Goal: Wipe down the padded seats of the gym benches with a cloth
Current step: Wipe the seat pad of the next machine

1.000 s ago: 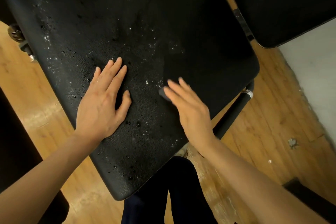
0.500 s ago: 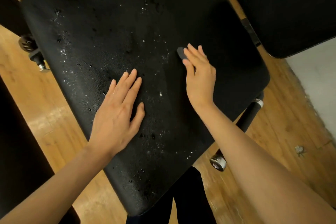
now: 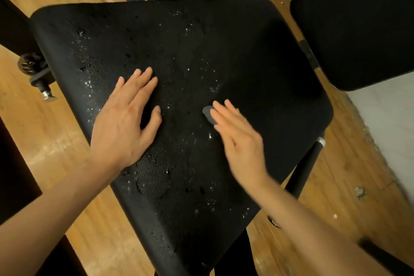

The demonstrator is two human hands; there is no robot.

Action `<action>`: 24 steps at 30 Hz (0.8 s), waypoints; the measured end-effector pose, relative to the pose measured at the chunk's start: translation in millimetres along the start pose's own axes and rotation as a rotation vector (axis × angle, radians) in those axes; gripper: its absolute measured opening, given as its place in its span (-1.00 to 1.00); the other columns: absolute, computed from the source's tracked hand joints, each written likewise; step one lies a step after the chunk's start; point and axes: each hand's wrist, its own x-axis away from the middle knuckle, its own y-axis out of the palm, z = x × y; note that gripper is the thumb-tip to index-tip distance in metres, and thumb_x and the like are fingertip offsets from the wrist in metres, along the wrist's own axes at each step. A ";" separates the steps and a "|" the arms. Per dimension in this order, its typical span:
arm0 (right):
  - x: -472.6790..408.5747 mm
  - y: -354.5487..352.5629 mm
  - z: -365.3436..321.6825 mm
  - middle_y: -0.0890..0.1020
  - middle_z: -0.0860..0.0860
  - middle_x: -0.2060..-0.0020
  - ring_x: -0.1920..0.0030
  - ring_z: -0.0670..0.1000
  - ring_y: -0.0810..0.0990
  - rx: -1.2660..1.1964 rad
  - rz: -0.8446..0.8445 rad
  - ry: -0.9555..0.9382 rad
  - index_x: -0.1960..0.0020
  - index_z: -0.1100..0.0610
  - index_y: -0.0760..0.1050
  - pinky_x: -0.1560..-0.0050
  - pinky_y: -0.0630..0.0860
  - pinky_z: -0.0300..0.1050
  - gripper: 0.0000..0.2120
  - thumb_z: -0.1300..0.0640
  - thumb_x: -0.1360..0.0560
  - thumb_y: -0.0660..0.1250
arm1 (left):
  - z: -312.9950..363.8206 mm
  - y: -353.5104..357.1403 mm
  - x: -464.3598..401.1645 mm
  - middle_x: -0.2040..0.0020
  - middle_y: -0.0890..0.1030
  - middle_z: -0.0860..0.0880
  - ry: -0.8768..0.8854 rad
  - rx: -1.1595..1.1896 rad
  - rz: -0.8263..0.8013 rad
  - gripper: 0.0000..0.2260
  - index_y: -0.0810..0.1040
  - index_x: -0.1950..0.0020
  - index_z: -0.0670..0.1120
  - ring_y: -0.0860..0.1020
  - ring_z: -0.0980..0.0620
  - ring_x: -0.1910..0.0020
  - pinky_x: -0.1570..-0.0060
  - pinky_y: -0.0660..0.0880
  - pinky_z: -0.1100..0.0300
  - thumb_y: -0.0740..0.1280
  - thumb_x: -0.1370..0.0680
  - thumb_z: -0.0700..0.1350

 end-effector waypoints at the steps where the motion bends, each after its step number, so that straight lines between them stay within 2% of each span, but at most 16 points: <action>1: -11.9 -7.9 12.6 0.54 0.12 -0.31 -0.41 0.08 0.42 0.028 -0.027 -0.043 -0.31 0.26 0.51 -0.50 0.26 -0.05 -0.68 0.30 -0.56 0.27 | -0.3 0.1 -0.3 -0.58 0.28 -0.08 0.006 0.002 0.002 -0.50 0.33 -0.54 -0.19 0.18 -0.04 -0.59 -0.59 -0.01 0.08 0.12 -0.64 0.01; 2: -31.4 -14.9 27.2 0.54 0.12 -0.31 -0.42 0.08 0.42 0.052 0.000 -0.015 -0.31 0.26 0.51 -0.51 0.24 -0.06 -0.68 0.31 -0.57 0.28 | -0.4 0.3 -1.1 -0.57 0.28 -0.09 0.006 0.005 0.005 -0.50 0.33 -0.53 -0.20 0.18 -0.04 -0.58 -0.59 -0.01 0.09 0.12 -0.64 0.00; 4: -76.2 -23.0 52.8 0.53 0.08 -0.33 -0.45 0.05 0.37 0.041 0.174 0.214 -0.33 0.24 0.50 -0.51 0.19 -0.12 -0.68 0.32 -0.59 0.26 | -1.1 0.8 -1.9 -0.57 0.28 -0.09 0.001 0.018 0.014 -0.50 0.34 -0.53 -0.20 0.18 -0.03 -0.58 -0.59 -0.02 0.10 0.13 -0.63 -0.01; 6: -91.1 -8.2 36.4 0.51 0.05 -0.36 -0.47 0.04 0.34 0.073 0.338 0.449 -0.36 0.21 0.48 -0.52 0.15 -0.16 -0.67 0.30 -0.61 0.24 | -1.5 1.6 -2.0 -0.57 0.28 -0.08 -0.001 0.031 0.014 -0.50 0.34 -0.53 -0.20 0.19 -0.04 -0.58 -0.59 -0.02 0.10 0.13 -0.63 -0.01; 7: -83.6 6.1 17.5 0.51 0.06 -0.36 -0.47 0.07 0.35 0.097 0.352 0.455 -0.36 0.21 0.47 -0.52 0.19 -0.08 -0.67 0.29 -0.61 0.23 | -1.5 1.5 -1.6 -0.57 0.28 -0.09 -0.002 0.036 0.011 -0.50 0.34 -0.53 -0.21 0.19 -0.04 -0.58 -0.59 -0.02 0.10 0.13 -0.63 -0.01; 8: -70.5 15.8 -3.2 0.51 0.08 -0.36 -0.46 0.08 0.36 0.111 0.305 0.364 -0.36 0.22 0.47 -0.50 0.24 0.00 -0.66 0.28 -0.60 0.23 | -1.6 1.2 -1.7 -0.57 0.28 -0.10 0.000 0.039 0.011 -0.50 0.34 -0.52 -0.21 0.19 -0.05 -0.58 -0.59 -0.02 0.10 0.14 -0.63 -0.02; 10: -40.4 24.6 -23.3 0.52 0.08 -0.35 -0.45 0.08 0.38 0.095 0.106 0.103 -0.35 0.22 0.47 -0.49 0.26 0.00 -0.66 0.25 -0.58 0.23 | -2.2 1.0 -1.9 -0.57 0.28 -0.11 0.009 0.040 0.005 -0.51 0.34 -0.52 -0.22 0.19 -0.05 -0.58 -0.59 -0.02 0.09 0.14 -0.63 -0.03; 12: -46.2 11.4 -3.4 0.53 0.11 -0.33 -0.42 0.11 0.41 0.120 -0.018 -0.070 -0.32 0.25 0.50 -0.49 0.27 0.03 -0.67 0.28 -0.57 0.24 | -2.1 0.4 -2.1 -0.57 0.28 -0.10 0.008 0.037 0.006 -0.51 0.34 -0.52 -0.21 0.19 -0.05 -0.58 -0.59 -0.02 0.11 0.15 -0.63 -0.03; 13: -60.7 3.6 13.4 0.55 0.13 -0.31 -0.41 0.13 0.42 0.150 0.006 -0.075 -0.31 0.26 0.52 -0.47 0.28 0.07 -0.68 0.29 -0.57 0.24 | -2.1 0.0 -2.2 -0.57 0.28 -0.11 0.009 0.035 0.007 -0.51 0.34 -0.53 -0.21 0.19 -0.05 -0.58 -0.59 -0.03 0.11 0.15 -0.63 -0.03; 15: -98.4 -6.6 38.8 0.54 0.12 -0.32 -0.43 0.11 0.40 0.139 0.175 0.143 -0.33 0.26 0.50 -0.46 0.31 0.10 -0.68 0.29 -0.59 0.24 | -2.0 -0.6 -2.0 -0.57 0.28 -0.11 0.010 0.027 0.005 -0.51 0.34 -0.53 -0.21 0.19 -0.05 -0.58 -0.59 -0.03 0.11 0.14 -0.64 -0.03; 17: -110.1 7.0 19.7 0.53 0.08 -0.34 -0.45 0.06 0.37 0.106 0.335 0.417 -0.36 0.22 0.48 -0.44 0.33 0.08 -0.67 0.28 -0.60 0.25 | -1.7 -0.5 -1.8 -0.57 0.28 -0.11 0.015 0.020 0.001 -0.51 0.34 -0.53 -0.22 0.19 -0.05 -0.58 -0.59 -0.02 0.11 0.14 -0.64 -0.02; 18: -101.5 18.0 0.7 0.52 0.07 -0.35 -0.46 0.05 0.36 0.090 0.343 0.436 -0.37 0.21 0.47 -0.45 0.33 0.07 -0.67 0.27 -0.60 0.26 | -1.3 -0.7 -1.7 -0.57 0.28 -0.12 0.016 0.017 -0.003 -0.51 0.33 -0.53 -0.22 0.19 -0.05 -0.58 -0.59 -0.03 0.11 0.14 -0.64 -0.03; 20: -67.2 30.7 -30.5 0.51 0.06 -0.36 -0.46 0.03 0.36 0.093 0.194 0.209 -0.37 0.19 0.46 -0.49 0.27 -0.02 -0.65 0.27 -0.59 0.29 | -0.4 -1.7 -1.9 -0.57 0.28 -0.12 0.017 0.014 -0.005 -0.51 0.34 -0.53 -0.22 0.20 -0.05 -0.58 -0.59 -0.03 0.12 0.15 -0.64 -0.03; 22: -50.3 22.7 -25.3 0.51 0.08 -0.35 -0.44 0.04 0.38 0.116 0.009 -0.008 -0.36 0.22 0.45 -0.52 0.20 -0.06 -0.65 0.30 -0.58 0.28 | -0.5 -2.2 -1.7 -0.57 0.28 -0.13 0.020 0.010 -0.002 -0.51 0.34 -0.52 -0.23 0.20 -0.05 -0.57 -0.59 -0.04 0.14 0.16 -0.63 -0.04; 23: -61.8 14.6 -9.8 0.52 0.11 -0.34 -0.43 0.07 0.39 0.152 0.008 -0.035 -0.35 0.24 0.47 -0.52 0.18 -0.02 -0.66 0.31 -0.58 0.27 | -0.6 -2.1 -1.6 -0.57 0.28 -0.13 0.019 0.010 0.001 -0.51 0.34 -0.52 -0.23 0.20 -0.05 -0.57 -0.59 -0.04 0.14 0.16 -0.63 -0.04; 24: -80.5 8.1 7.3 0.53 0.13 -0.33 -0.43 0.10 0.39 0.165 0.060 0.025 -0.34 0.26 0.48 -0.52 0.17 0.03 -0.67 0.31 -0.58 0.26 | -0.8 -1.6 -1.8 -0.57 0.28 -0.12 0.018 0.013 0.003 -0.51 0.34 -0.52 -0.22 0.20 -0.05 -0.57 -0.59 -0.05 0.15 0.16 -0.63 -0.04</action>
